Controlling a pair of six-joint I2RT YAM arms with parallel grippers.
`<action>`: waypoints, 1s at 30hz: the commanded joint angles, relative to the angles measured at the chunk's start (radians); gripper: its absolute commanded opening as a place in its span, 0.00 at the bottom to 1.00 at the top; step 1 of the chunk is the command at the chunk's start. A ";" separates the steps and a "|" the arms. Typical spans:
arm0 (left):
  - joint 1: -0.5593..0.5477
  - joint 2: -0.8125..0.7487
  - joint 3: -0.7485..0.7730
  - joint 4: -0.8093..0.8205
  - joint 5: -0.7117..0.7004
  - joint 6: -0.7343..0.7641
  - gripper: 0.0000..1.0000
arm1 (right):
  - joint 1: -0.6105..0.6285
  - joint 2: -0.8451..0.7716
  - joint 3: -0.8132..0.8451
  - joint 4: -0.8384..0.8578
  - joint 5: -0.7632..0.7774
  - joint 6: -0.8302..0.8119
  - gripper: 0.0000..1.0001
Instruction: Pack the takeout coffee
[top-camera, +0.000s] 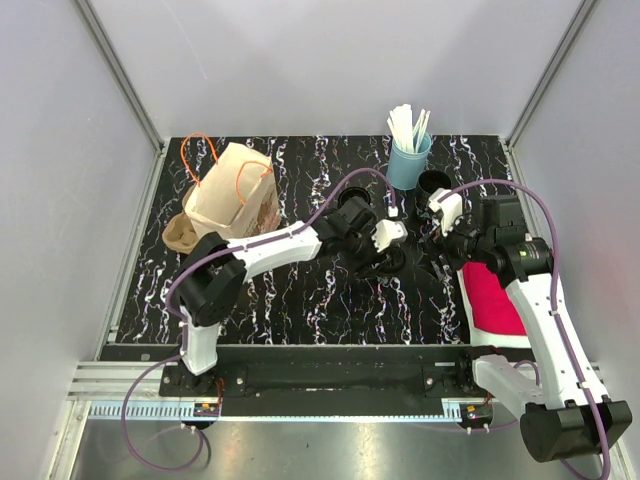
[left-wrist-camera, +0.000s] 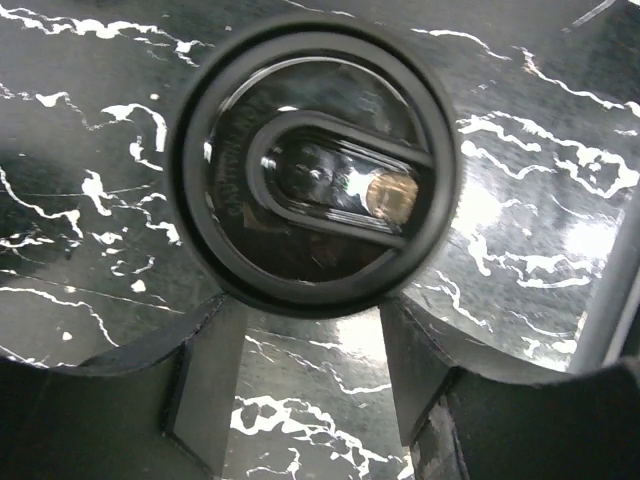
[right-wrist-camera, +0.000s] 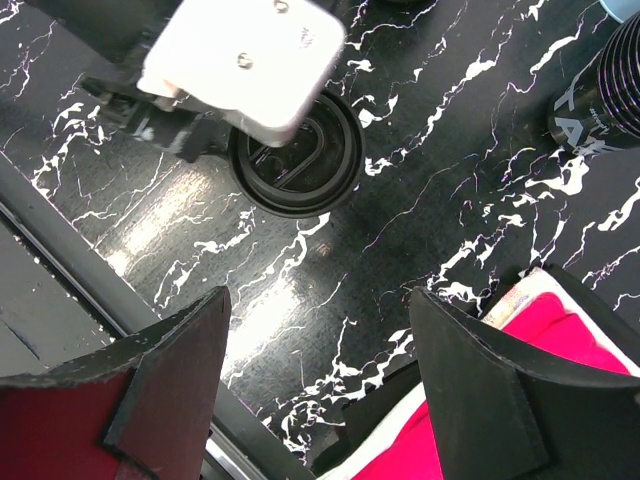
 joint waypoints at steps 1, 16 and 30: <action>0.004 0.034 0.071 0.047 -0.066 -0.013 0.58 | 0.002 -0.021 -0.007 0.051 0.014 0.017 0.78; 0.033 0.161 0.267 0.008 -0.143 -0.048 0.60 | 0.002 -0.021 -0.004 0.088 0.037 0.033 0.78; 0.097 0.039 0.266 -0.055 -0.128 -0.060 0.65 | 0.002 0.007 0.013 0.119 0.062 0.045 0.76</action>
